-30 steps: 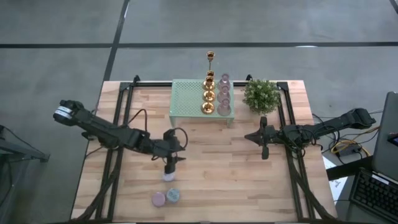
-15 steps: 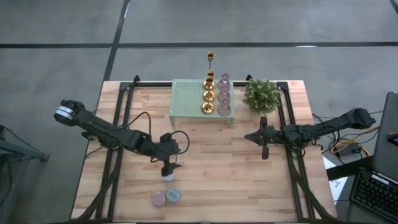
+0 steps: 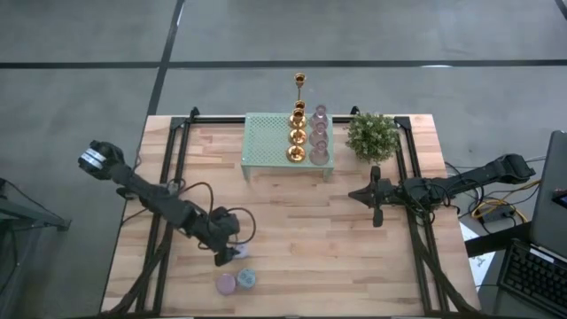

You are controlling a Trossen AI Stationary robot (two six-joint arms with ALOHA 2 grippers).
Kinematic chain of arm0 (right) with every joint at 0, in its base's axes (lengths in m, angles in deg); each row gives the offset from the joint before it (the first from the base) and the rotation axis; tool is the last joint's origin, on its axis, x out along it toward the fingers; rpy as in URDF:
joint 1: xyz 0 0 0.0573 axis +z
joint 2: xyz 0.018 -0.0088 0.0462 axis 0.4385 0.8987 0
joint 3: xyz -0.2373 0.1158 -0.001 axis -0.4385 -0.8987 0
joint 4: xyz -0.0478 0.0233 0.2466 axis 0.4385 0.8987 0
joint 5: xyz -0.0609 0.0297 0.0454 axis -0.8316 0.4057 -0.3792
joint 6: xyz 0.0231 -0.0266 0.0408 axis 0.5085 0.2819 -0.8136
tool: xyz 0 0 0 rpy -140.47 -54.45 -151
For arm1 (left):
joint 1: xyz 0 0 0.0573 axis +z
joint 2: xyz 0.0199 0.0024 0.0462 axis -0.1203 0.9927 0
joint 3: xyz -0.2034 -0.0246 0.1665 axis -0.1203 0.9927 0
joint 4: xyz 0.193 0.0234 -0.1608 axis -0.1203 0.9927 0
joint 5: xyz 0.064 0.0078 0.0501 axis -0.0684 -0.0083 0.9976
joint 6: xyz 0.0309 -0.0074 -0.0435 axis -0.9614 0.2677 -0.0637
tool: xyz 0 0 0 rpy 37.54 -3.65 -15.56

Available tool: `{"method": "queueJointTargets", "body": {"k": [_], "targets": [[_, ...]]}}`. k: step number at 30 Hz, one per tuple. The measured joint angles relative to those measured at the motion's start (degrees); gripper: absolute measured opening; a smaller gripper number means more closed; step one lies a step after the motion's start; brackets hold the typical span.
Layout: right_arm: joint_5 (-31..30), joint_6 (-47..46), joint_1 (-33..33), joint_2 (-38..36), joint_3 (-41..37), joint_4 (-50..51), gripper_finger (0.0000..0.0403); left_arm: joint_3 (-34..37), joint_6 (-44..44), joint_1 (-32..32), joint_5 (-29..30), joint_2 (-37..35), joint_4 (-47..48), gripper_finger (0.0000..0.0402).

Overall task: Pick & Place candle stick holders
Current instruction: Put the red scented candle on the shelf

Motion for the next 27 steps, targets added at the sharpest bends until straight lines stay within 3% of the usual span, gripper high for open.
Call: {"method": "queueJointTargets", "body": {"k": [11, 27], "targets": [[0.0, 0.0, 0.0, 0.0, 0.0, 0.0, 0.0008, 4.14, 3.31, -3.96, 4.71, 2.85, -8.56, 0.0375], [0.0, 0.01, 0.0, 0.0, 0.0, 0.02, 0.0008, 2.12, 1.74, -4.98, 3.48, 11.67, -13.11, 0.0371]]}}
